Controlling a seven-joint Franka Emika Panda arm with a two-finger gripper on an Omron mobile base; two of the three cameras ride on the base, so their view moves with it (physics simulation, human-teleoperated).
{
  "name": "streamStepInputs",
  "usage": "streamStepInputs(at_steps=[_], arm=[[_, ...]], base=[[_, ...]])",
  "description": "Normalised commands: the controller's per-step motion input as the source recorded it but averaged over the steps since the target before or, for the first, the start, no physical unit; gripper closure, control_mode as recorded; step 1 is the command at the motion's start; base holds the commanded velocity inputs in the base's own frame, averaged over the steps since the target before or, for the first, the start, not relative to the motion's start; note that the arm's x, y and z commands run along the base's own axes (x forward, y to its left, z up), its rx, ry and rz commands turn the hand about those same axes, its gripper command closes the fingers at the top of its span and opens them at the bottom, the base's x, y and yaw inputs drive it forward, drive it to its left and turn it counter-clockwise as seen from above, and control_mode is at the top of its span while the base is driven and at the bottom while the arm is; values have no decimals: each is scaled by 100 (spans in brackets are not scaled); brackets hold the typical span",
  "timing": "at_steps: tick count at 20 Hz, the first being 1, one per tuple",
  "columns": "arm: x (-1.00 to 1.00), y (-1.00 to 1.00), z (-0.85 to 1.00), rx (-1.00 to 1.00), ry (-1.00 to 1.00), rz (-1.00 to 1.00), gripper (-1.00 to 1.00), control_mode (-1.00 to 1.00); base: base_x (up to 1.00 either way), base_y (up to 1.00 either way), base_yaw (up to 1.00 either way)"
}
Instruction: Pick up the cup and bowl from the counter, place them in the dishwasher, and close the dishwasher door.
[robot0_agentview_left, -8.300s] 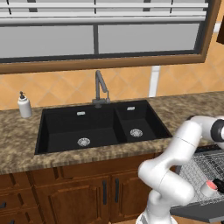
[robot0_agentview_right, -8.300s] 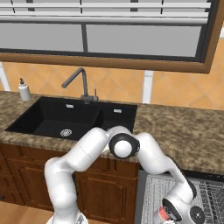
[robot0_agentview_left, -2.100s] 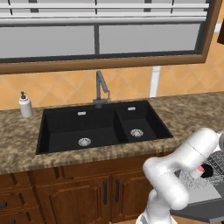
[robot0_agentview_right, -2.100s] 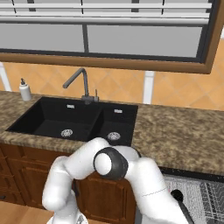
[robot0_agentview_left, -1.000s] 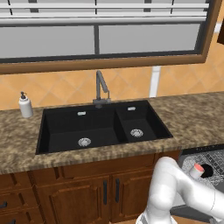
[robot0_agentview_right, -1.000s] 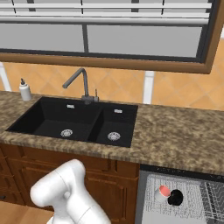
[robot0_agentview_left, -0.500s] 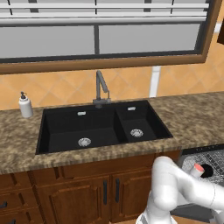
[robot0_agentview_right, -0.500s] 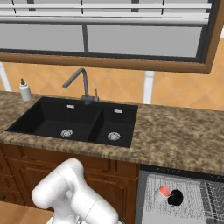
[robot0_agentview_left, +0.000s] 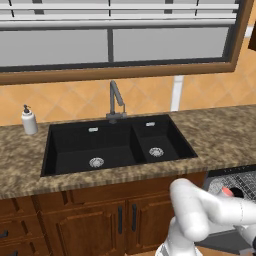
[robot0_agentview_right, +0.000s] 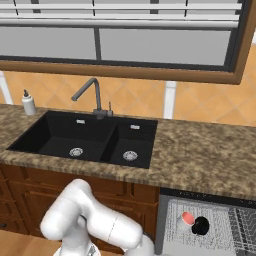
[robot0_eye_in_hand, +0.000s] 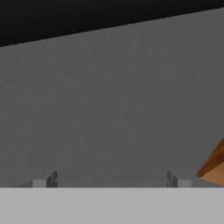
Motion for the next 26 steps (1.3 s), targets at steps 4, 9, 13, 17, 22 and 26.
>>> streamStepInputs(at_steps=[4, 9, 13, 17, 22, 26], arm=[[49, -1, -47, -5, -42, 0, -100, -100], [61, -4, -6, -5, -50, -1, -100, -100], [68, -20, 0, -4, -52, 0, -100, -100], [86, -33, 0, -1, -41, 3, -100, -100], [70, -49, -3, 0, -18, 24, -100, -100], [51, -56, -8, 0, -10, 29, -100, -100]], base=[[0, 0, 0], [0, 0, 0], [0, 0, 0], [0, 0, 0], [0, 0, 0], [0, 0, 0]])
